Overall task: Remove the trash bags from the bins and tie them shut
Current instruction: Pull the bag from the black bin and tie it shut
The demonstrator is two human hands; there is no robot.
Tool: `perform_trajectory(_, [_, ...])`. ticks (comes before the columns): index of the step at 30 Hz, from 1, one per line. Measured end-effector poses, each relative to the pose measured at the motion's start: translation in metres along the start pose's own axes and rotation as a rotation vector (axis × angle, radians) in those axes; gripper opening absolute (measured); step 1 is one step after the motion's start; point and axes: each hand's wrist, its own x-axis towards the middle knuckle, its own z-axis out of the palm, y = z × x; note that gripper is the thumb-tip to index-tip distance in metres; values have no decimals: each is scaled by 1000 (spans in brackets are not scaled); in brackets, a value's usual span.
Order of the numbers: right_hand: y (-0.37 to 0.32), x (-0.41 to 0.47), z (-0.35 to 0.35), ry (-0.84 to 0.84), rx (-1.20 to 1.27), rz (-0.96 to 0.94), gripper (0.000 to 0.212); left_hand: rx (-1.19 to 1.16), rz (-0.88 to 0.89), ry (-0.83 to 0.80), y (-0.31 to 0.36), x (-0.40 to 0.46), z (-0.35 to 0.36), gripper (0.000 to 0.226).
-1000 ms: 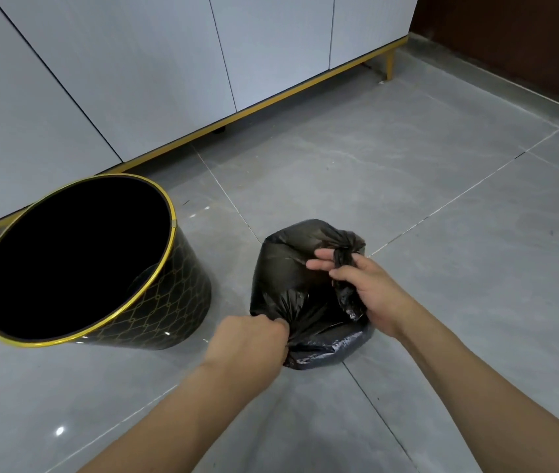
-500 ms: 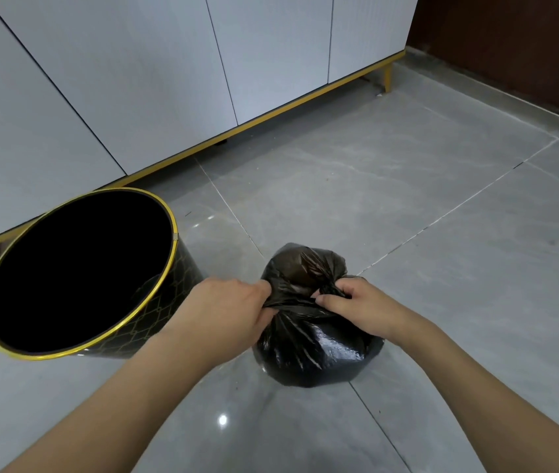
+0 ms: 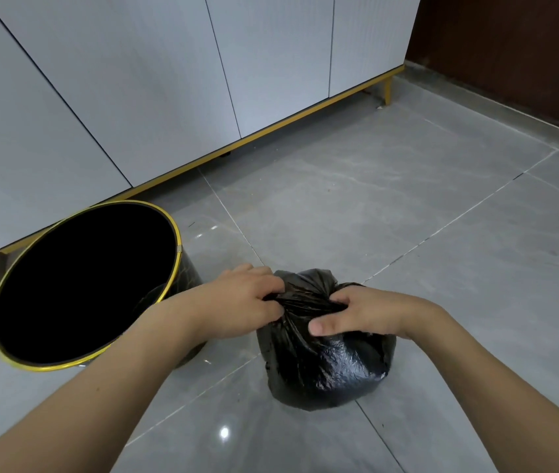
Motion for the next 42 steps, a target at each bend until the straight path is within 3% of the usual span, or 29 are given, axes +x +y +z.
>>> perform_trajectory(2, [0,8,1,98,-222,23,29,-101,-38,-44,1,1,-2,7])
perform_trajectory(5, [-4,13,3,157,-494,-3,10,-223,-50,-43,1,4,0,7])
perform_trajectory(7, [-9,14,5,136,-601,-11,15,-256,-26,56,-3,7,7,7])
perform_trajectory(10, [-13,16,4,137,-670,3,14,-317,3,327,-7,10,20,17])
perform_trajectory(12, [-18,16,4,162,-703,6,16,-485,-18,393,-5,10,29,20])
perform_trajectory(15, [-26,14,5,182,-777,5,13,-843,-103,321,0,7,41,20])
perform_trajectory(17, [-27,11,5,152,-722,4,5,-796,-176,330,-1,5,48,15])
perform_trajectory(20, [-25,4,5,169,-620,-8,11,-751,-238,341,0,0,56,9])
perform_trajectory(24, [-15,-1,17,442,-964,-147,21,-660,-264,362,7,-3,62,14])
perform_trajectory(27, [-12,-5,23,613,-1131,-139,23,-663,-251,361,9,-5,62,21])
perform_trajectory(31, [-15,-13,20,584,-1146,9,22,-548,-169,319,8,-9,61,33])
perform_trajectory(33, [-19,-14,17,475,-986,34,27,-531,-126,282,9,-13,56,40])
perform_trajectory(38, [-12,-21,6,70,76,119,20,-517,-7,199,15,-20,45,39])
perform_trajectory(42, [5,-23,1,90,668,142,13,-481,24,213,18,-21,35,22])
